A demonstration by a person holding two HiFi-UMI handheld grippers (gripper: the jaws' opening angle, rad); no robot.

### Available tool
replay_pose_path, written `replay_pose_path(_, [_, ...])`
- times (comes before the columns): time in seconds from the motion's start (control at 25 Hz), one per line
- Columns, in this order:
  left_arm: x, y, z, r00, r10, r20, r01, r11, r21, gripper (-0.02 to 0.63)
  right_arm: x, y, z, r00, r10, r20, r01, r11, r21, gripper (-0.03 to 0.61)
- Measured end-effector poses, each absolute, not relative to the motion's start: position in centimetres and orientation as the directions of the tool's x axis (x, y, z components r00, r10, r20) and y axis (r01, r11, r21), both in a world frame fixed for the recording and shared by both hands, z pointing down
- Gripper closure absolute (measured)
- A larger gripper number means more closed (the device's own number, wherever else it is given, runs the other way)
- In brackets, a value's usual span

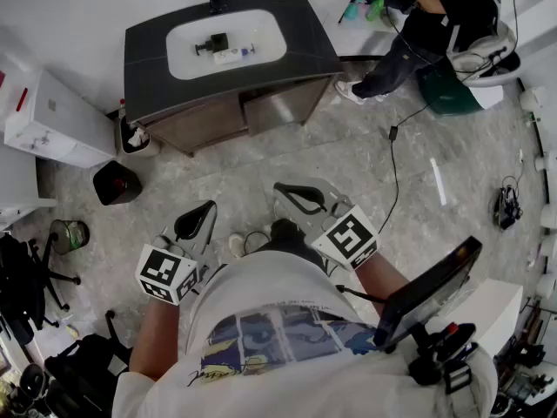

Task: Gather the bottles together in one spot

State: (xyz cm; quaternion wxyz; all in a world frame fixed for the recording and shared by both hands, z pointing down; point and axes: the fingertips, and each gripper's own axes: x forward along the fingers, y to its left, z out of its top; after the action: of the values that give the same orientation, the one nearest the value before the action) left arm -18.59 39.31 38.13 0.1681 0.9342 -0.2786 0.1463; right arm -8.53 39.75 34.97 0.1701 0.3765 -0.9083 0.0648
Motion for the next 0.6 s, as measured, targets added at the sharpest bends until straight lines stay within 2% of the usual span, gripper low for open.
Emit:
replay_pose_path(0.24, [-14.6,36.2,37.7,0.814,-0.458,0.357,-0.555,-0.794,0.248,0.612,-4.9,36.7,35.2,-0.654,-0.661,0.369,-0.712,0.702,-0.005,0.577])
replay_pose_path(0.6, [-7.0,30.3,36.8,0.781,-0.506,0.365,-0.606,-0.755,0.251,0.612,1.8,30.6,35.3,-0.711,-0.59,0.383,-0.643,0.766,-0.012,0.577])
